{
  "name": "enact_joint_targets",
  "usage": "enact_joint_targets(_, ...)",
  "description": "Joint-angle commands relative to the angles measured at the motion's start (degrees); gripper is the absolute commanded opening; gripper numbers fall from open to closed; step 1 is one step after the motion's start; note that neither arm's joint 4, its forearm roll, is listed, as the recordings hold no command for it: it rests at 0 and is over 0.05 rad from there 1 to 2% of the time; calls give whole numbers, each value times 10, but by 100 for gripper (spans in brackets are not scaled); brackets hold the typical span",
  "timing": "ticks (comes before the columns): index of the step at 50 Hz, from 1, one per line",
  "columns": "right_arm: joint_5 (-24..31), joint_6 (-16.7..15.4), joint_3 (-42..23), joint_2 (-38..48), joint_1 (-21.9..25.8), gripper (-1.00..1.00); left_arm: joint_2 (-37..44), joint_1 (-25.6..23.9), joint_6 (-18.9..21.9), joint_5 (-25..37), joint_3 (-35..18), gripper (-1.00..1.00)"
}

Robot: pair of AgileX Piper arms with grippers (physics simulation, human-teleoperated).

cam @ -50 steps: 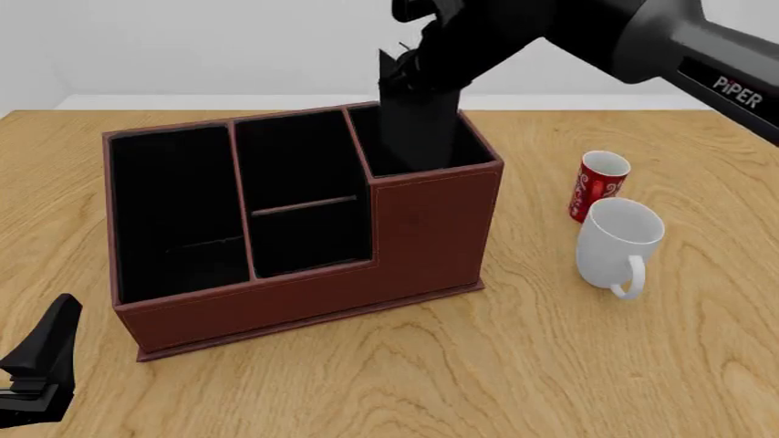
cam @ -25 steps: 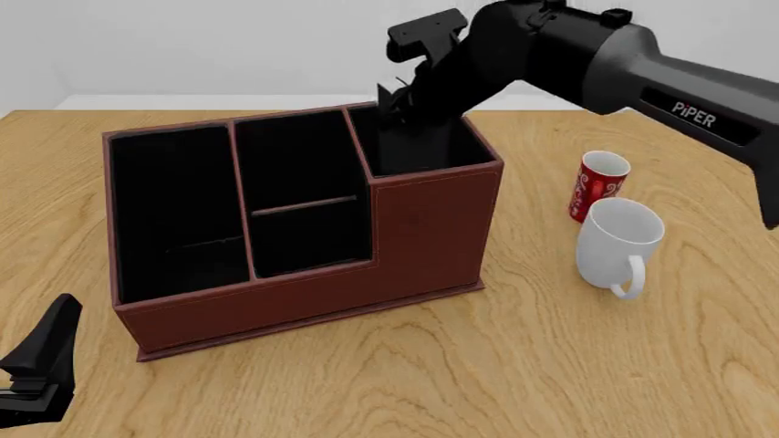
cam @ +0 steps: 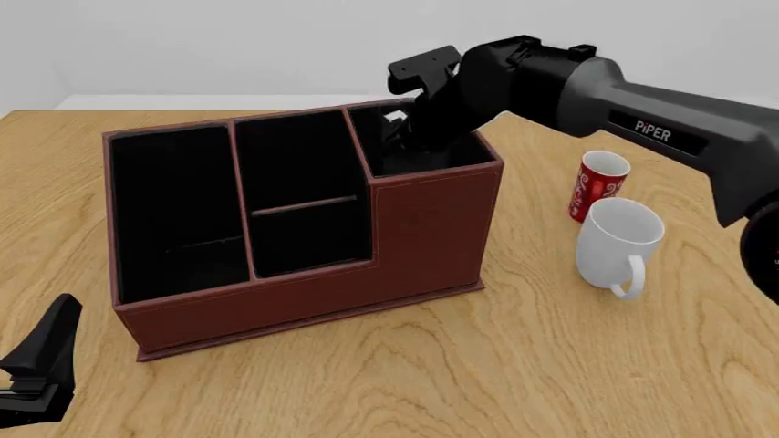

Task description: Pick up the book and place it in the right compartment of the caddy.

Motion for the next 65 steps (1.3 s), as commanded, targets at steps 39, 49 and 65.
enact_joint_targets(39, -69, -16, 183, -216, -5, 100, 0, 0, 0, 0, 0, 100)
enact_joint_targets(49, -103, -20, 269, -294, -2, 100, 0, 0, 0, 0, 0, 100)
enact_joint_targets(65, -152, -13, 379, -417, 0, 100, 0, 0, 0, 0, 0, 100)
